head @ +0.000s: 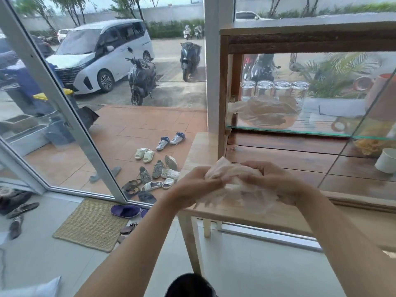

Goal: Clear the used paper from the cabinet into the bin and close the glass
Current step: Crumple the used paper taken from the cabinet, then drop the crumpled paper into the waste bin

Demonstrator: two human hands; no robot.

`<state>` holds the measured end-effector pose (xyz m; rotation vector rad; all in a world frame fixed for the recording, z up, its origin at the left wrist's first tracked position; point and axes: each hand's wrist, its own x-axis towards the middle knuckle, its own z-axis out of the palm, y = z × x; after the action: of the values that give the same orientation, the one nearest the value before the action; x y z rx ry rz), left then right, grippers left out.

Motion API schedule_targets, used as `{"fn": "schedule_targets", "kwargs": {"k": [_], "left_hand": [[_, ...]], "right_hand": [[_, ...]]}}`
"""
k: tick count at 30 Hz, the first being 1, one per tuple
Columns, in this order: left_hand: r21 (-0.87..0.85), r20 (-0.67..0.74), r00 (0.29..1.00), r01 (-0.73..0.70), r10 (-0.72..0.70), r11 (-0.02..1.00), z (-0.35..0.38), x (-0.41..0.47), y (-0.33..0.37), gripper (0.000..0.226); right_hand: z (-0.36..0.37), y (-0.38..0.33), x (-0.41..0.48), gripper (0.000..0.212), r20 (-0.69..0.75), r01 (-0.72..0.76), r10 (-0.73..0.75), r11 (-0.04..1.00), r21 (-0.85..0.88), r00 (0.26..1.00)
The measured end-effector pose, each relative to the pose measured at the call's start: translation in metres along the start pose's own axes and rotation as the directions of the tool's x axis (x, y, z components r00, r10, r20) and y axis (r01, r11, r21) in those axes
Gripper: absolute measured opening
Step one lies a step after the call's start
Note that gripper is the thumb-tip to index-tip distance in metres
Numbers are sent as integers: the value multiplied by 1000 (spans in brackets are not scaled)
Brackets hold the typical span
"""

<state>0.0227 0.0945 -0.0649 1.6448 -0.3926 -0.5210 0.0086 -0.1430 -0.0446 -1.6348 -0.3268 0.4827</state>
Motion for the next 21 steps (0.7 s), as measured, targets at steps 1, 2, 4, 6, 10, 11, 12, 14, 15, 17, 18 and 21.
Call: {"fn": "schedule_targets", "kwargs": {"k": [1, 2, 4, 6, 10, 11, 12, 14, 15, 17, 18, 21], "left_hand": [[-52, -22, 1000, 14, -15, 999, -9, -13, -6, 23], [-99, -47, 998, 24, -29, 995, -19, -25, -12, 26], [-185, -95, 994, 31, -49, 982, -37, -50, -27, 31], [-276, -161, 982, 53, -100, 960, -55, -74, -45, 37], [-350, -322, 923, 92, -212, 932, -82, -124, -95, 49], [-364, -360, 899, 110, -249, 925, -85, -136, -110, 47], [-383, -396, 871, 131, -291, 914, -89, -147, -125, 48], [-427, -442, 815, 177, -375, 887, -92, -168, -158, 45], [-448, -457, 788, 198, -413, 872, -92, -177, -175, 39], [-490, -466, 731, 256, -498, 833, -90, -192, -210, 31], [-514, -459, 703, 289, -544, 808, -87, -196, -228, 32], [-608, -417, 625, 348, -660, 714, -77, -201, -287, 44]], "right_hand": [[16, 1, 7, 39, -5, 6, -6, 1000, 15, 1000], [32, 3, 15, 37, -4, 4, -4, 1000, 30, 1000], [64, 11, 34, 40, 10, -10, 9, 997, 73, 1000], [95, 20, 53, 42, 29, -35, 32, 991, 133, 999], [161, 47, 81, 29, 114, -88, 70, 984, 158, 991], [177, 57, 87, 29, 133, -112, 92, 982, 152, 987], [192, 69, 93, 33, 143, -139, 118, 980, 144, 983], [219, 99, 104, 46, 156, -205, 185, 971, 124, 970], [230, 116, 109, 48, 163, -247, 227, 963, 111, 960], [248, 155, 118, 41, 189, -356, 335, 930, 92, 923], [255, 176, 121, 41, 206, -412, 389, 907, 83, 898], [270, 241, 130, 50, 233, -549, 526, 834, 45, 818]]}}
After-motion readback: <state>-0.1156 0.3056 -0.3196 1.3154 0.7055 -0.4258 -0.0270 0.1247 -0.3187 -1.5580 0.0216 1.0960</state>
